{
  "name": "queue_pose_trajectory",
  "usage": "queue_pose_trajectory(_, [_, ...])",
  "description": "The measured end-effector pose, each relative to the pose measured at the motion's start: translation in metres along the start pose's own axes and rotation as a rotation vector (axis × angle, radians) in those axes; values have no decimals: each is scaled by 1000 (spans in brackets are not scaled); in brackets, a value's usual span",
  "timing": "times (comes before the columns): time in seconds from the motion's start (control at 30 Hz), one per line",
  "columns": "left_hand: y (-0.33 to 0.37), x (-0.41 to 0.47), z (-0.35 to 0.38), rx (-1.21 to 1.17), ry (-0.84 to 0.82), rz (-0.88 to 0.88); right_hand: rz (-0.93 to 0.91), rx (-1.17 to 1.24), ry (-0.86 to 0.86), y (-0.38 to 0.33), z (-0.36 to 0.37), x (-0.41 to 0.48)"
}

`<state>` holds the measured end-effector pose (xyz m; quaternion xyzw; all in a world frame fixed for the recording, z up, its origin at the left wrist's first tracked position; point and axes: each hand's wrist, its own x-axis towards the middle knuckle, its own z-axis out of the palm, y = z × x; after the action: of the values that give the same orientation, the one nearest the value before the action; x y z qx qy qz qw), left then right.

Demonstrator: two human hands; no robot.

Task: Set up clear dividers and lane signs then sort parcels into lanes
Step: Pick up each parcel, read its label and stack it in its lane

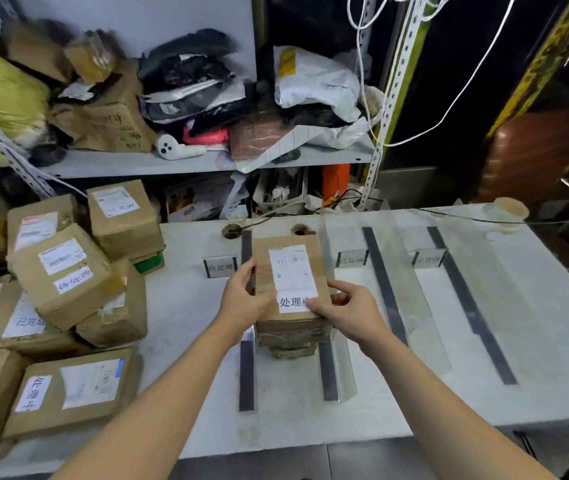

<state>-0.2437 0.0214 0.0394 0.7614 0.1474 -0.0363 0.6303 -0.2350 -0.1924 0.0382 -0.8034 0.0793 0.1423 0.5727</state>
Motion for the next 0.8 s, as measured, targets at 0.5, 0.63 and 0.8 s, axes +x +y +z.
queue_pose_trajectory(0.5, [-22,14,4,135,62,-92,69,-149,19,14,9,11])
queue_pose_trajectory(0.63, [-15,6,5,129,41,-99,84,-250,-9,4,9,12])
queue_pose_trajectory(0.8, [0,-5,-21,163,54,-125,-53,-481,40,-32,22,16])
